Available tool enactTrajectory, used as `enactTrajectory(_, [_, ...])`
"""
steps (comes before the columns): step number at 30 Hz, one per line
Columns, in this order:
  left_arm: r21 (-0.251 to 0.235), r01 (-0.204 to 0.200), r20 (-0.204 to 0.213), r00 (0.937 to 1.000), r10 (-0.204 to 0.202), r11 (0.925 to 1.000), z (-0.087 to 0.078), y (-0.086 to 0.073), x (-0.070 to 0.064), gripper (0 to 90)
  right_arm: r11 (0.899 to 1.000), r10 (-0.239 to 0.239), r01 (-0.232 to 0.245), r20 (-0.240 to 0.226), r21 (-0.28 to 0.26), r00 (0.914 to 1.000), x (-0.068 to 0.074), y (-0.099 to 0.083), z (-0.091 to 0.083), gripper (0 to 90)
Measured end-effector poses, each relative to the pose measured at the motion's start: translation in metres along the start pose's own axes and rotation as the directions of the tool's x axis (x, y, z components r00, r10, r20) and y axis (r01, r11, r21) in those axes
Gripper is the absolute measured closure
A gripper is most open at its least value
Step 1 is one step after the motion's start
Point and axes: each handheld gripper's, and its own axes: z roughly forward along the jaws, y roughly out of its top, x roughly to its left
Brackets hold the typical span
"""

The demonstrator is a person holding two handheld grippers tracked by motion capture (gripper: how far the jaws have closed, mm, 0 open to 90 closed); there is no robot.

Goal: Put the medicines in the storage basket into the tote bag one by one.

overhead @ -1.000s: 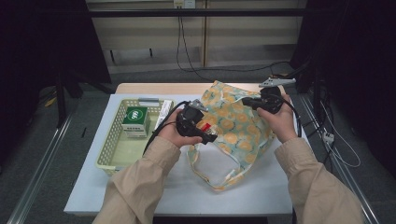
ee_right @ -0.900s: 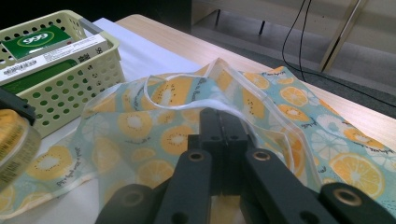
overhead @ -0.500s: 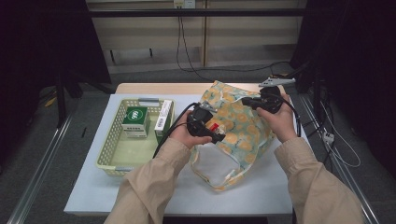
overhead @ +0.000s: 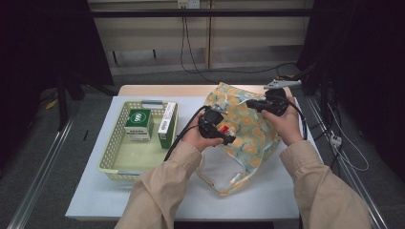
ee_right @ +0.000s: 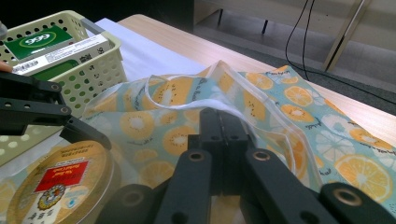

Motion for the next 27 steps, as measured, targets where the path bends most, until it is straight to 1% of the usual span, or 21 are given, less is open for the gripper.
enactTrajectory(3, [-0.006, 0.001, 0.001, 1.0000, -0.001, 1.0000, 0.003, 0.002, 0.000, 20.5, 1.000, 0.001, -0.001, 0.000, -0.002, 1.0000, 0.000, 0.000, 0.001, 90.0])
enactTrajectory(5, [-0.004, -0.018, -0.013, 0.9998, 0.018, 0.9998, 0.004, 0.003, 0.000, 20.5, 1.000, -0.001, 0.001, 0.004, -0.001, 1.0000, -0.001, 0.000, 0.002, 90.0])
enactTrajectory(6, [-0.004, -0.020, -0.016, 0.9997, 0.020, 0.9998, 0.005, 0.004, 0.000, 20.5, 1.000, -0.001, 0.001, 0.005, -0.001, 1.0000, -0.001, 0.000, 0.002, 90.0])
enactTrajectory(7, [-0.008, -0.017, -0.011, 0.9998, 0.017, 0.9998, 0.005, 0.005, 0.001, 20.5, 1.000, 0.000, 0.000, 0.006, -0.003, 1.0000, -0.002, 0.000, 0.002, 90.0])
enactTrajectory(11, [-0.013, -0.011, -0.017, 0.9998, 0.011, 0.9999, 0.008, 0.007, 0.004, 20.5, 1.000, 0.002, -0.002, 0.011, 0.000, 0.9999, -0.003, -0.001, 0.004, 90.0])
enactTrajectory(12, [-0.022, 0.001, -0.018, 0.9998, -0.001, 0.9997, 0.010, 0.008, 0.004, 20.5, 1.000, 0.001, -0.001, 0.015, 0.000, 0.9999, -0.004, -0.001, 0.005, 90.0])
enactTrajectory(17, [-0.031, 0.006, -0.020, 0.9998, -0.007, 0.9995, 0.014, 0.011, 0.008, 20.5, 1.000, 0.013, -0.013, 0.028, 0.000, 0.9995, -0.009, 0.001, 0.009, 90.0])
enactTrajectory(18, [-0.034, 0.015, -0.018, 0.9997, -0.015, 0.9993, 0.016, 0.011, 0.007, 20.5, 1.000, 0.017, -0.017, 0.030, 0.001, 0.9994, -0.010, 0.001, 0.011, 90.0])
enactTrajectory(19, [-0.031, 0.009, -0.017, 0.9998, -0.009, 0.9995, 0.017, 0.012, 0.009, 20.5, 1.000, 0.017, -0.017, 0.034, 0.002, 0.9993, -0.011, 0.001, 0.012, 90.0])
enactTrajectory(21, [-0.034, 0.020, -0.009, 0.9997, -0.021, 0.9992, 0.020, 0.013, 0.010, 20.5, 1.000, 0.020, -0.021, 0.038, 0.003, 0.9991, -0.014, 0.002, 0.015, 90.0])
enactTrajectory(23, [-0.033, 0.017, -0.012, 0.9998, -0.017, 0.9993, 0.024, 0.014, 0.011, 20.5, 1.000, 0.029, -0.029, 0.044, 0.009, 0.9986, -0.018, 0.002, 0.018, 90.0])
enactTrajectory(25, [-0.031, 0.024, -0.013, 0.9996, -0.025, 0.9992, 0.027, 0.015, 0.012, 20.5, 0.999, 0.036, -0.036, 0.051, 0.011, 0.9981, -0.022, 0.002, 0.022, 90.0])
enactTrajectory(27, [-0.033, 0.020, -0.015, 0.9997, -0.021, 0.9992, 0.029, 0.017, 0.013, 20.5, 0.999, 0.041, -0.042, 0.059, 0.017, 0.9974, -0.026, 0.001, 0.026, 90.0])
